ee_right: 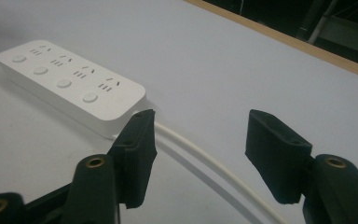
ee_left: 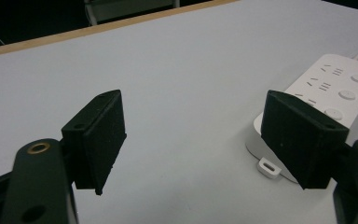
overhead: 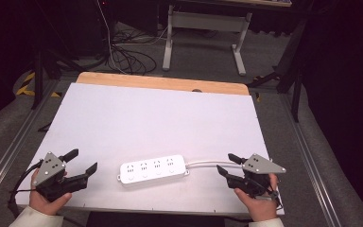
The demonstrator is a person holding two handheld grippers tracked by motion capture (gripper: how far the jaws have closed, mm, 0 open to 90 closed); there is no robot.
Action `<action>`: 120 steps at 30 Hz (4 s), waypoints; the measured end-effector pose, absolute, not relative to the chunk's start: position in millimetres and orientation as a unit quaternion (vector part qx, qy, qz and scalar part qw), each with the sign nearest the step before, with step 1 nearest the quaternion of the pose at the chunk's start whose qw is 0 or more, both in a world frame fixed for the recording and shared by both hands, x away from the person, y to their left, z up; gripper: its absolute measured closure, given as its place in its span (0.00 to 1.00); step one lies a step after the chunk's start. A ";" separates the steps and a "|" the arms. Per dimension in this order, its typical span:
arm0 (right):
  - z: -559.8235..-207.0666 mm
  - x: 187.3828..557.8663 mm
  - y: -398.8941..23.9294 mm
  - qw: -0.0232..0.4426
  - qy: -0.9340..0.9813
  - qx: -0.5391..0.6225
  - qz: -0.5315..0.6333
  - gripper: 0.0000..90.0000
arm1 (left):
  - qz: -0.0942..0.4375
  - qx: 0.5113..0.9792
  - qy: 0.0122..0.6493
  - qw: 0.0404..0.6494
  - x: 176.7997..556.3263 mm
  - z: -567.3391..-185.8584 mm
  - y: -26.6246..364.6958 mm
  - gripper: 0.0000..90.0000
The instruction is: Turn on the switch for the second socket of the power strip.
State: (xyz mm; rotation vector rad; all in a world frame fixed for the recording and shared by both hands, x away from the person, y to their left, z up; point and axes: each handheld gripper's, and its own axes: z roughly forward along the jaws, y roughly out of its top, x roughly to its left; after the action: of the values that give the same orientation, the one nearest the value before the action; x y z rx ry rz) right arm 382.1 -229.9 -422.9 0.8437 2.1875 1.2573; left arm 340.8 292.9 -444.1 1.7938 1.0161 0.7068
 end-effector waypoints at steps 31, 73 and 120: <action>-402.5 411.1 -154.9 0.203 0.829 0.251 0.457 0.48 | 0.291 0.734 0.412 0.456 340.4 -444.1 292.1 0.25; -424.3 429.3 -77.9 0.086 0.876 0.213 0.425 1.00 | 0.294 0.739 0.407 0.449 340.5 -444.5 290.6 0.25; -454.4 424.1 -45.0 0.080 0.907 0.202 0.360 1.00 | 0.293 0.739 0.409 0.448 340.7 -445.1 289.6 0.25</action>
State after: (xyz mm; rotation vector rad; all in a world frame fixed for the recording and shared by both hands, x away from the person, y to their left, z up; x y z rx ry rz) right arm 424.1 -45.0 -454.4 0.6041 2.7132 1.0772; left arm 340.7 289.6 -445.1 1.8298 1.0116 0.7250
